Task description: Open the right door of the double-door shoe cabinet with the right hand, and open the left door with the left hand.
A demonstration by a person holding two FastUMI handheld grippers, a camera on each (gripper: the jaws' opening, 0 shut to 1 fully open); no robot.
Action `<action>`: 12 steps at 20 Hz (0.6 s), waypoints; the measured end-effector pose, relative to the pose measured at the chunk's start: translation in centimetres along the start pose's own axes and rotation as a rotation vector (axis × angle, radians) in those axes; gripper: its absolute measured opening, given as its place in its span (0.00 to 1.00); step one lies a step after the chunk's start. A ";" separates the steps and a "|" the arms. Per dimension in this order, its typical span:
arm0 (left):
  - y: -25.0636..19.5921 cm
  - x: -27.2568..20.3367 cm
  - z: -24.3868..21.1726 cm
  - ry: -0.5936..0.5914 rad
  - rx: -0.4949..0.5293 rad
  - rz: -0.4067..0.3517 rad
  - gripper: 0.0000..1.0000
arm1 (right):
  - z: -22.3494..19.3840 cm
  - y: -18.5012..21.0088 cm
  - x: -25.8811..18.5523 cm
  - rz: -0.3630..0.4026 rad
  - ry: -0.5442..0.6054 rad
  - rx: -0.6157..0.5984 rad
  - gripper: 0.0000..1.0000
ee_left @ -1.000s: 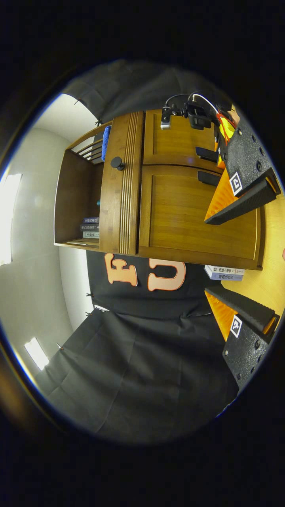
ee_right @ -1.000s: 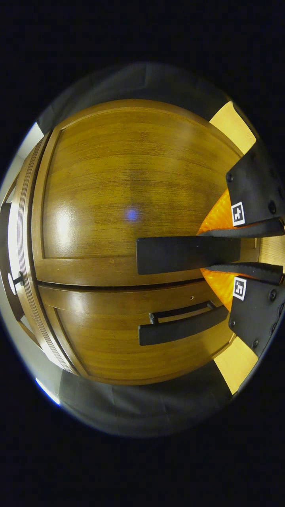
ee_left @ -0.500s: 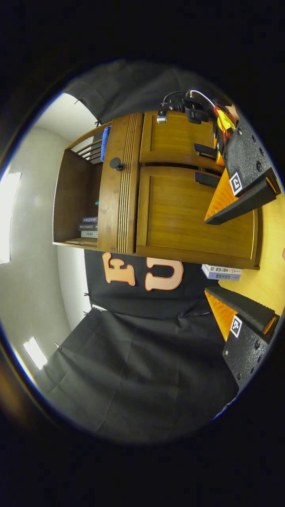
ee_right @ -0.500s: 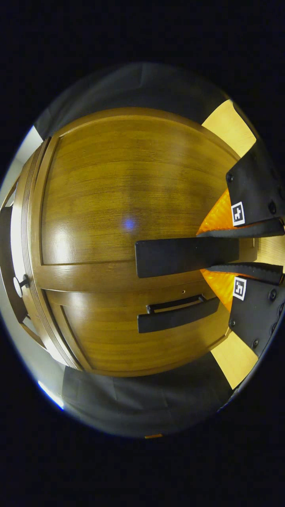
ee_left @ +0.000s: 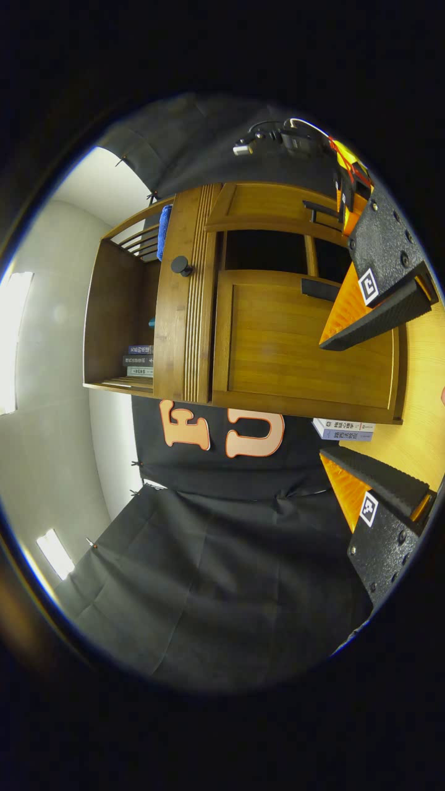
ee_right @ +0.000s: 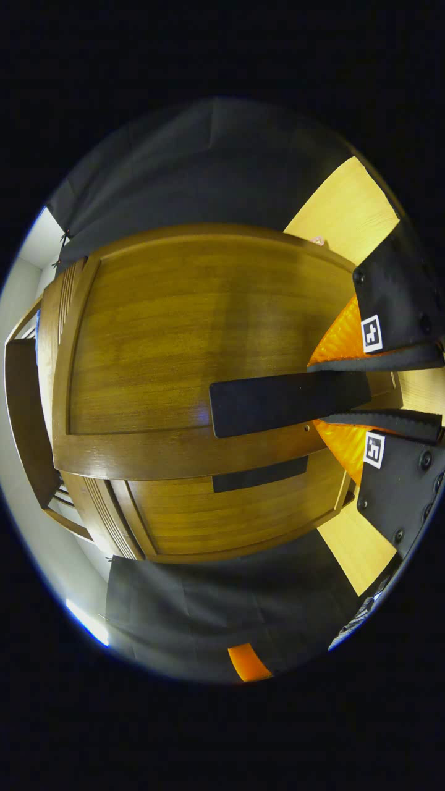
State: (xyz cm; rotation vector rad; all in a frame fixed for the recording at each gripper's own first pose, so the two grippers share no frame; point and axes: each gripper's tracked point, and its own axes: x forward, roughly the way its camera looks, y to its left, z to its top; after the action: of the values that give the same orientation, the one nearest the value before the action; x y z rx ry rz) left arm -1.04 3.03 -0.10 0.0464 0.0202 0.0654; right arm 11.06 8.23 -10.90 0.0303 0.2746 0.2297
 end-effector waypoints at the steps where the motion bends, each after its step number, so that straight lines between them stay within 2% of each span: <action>1: -0.3 0.0 -0.1 0.004 -0.002 -0.005 0.91 | 0.0 -0.3 -0.5 -0.004 -0.001 0.000 0.35; 5: -1.2 0.0 -0.4 0.004 -0.016 -0.013 0.95 | -0.1 -1.5 -2.5 -0.023 -0.012 0.002 0.37; 6: -1.5 0.0 -0.4 0.003 -0.019 -0.014 0.95 | -0.1 -1.9 -3.0 -0.029 -0.018 0.009 0.33; 7: -2.1 0.3 -0.6 0.004 -0.016 -0.018 0.95 | -0.1 -2.3 -3.6 -0.035 -0.021 0.017 0.37; 8: -2.7 0.4 -0.9 0.004 -0.012 -0.024 0.95 | -0.1 -2.6 -4.2 -0.040 -0.024 0.023 0.29; 9: -3.2 0.5 -1.0 0.004 -0.008 -0.031 0.92 | 0.0 -2.7 -4.1 -0.046 -0.026 0.026 0.33; 10: -3.7 0.6 -1.3 0.005 -0.008 -0.038 0.92 | 0.0 -2.9 -4.2 -0.049 -0.029 0.026 0.33; 11: -4.3 0.6 -1.5 0.008 -0.009 -0.048 0.95 | 0.1 -3.3 -4.6 -0.053 -0.029 0.026 0.37; 12: -4.8 0.7 -1.8 0.012 -0.012 -0.059 0.92 | 0.1 -3.5 -5.0 -0.057 -0.026 0.027 0.29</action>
State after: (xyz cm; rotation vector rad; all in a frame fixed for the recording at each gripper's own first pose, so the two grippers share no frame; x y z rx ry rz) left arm -0.10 -1.67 -2.12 0.0333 0.0333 0.0070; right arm 7.19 3.67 -9.69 0.0517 0.2528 0.1685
